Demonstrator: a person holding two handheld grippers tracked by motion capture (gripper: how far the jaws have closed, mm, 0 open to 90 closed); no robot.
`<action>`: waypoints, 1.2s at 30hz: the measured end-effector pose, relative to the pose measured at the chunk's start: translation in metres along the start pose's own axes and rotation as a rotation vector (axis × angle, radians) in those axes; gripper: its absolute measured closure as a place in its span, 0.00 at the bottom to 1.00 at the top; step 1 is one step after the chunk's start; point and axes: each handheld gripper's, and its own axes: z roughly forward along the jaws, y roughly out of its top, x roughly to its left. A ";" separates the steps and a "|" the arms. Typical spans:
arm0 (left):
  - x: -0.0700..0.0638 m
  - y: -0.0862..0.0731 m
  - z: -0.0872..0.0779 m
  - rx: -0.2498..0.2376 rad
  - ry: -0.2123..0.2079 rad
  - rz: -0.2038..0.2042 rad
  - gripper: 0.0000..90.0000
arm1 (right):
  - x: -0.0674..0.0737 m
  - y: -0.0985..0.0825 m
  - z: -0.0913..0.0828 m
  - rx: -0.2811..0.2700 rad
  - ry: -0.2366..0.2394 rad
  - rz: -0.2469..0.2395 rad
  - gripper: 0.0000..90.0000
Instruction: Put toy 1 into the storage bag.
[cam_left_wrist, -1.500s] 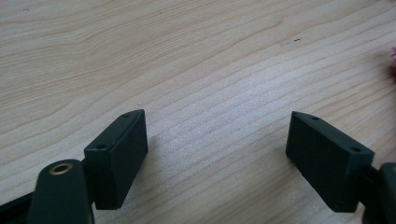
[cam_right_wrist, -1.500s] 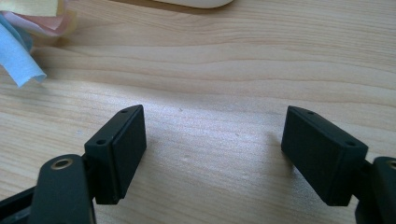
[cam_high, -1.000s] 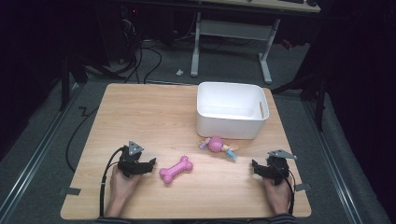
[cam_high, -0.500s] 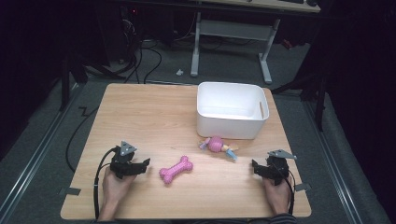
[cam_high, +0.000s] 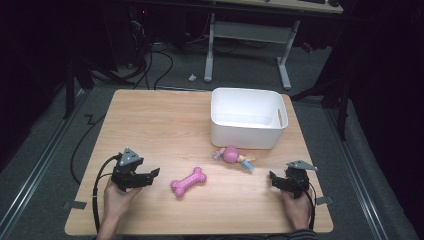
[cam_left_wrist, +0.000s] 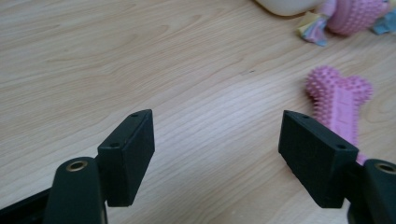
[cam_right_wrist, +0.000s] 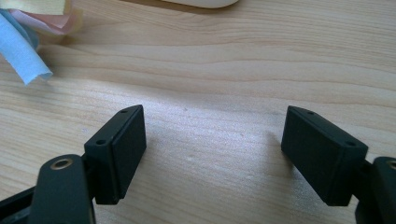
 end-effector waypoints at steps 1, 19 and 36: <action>-0.002 0.001 0.000 0.002 -0.006 0.006 0.30 | 0.000 0.000 0.000 0.000 0.000 -0.001 0.24; -0.032 0.025 0.007 0.029 -0.086 0.095 0.32 | 0.000 0.000 0.000 0.000 0.006 -0.009 0.24; -0.057 0.037 0.035 0.101 -0.162 0.174 0.36 | 0.000 0.000 0.000 0.000 0.008 -0.011 0.24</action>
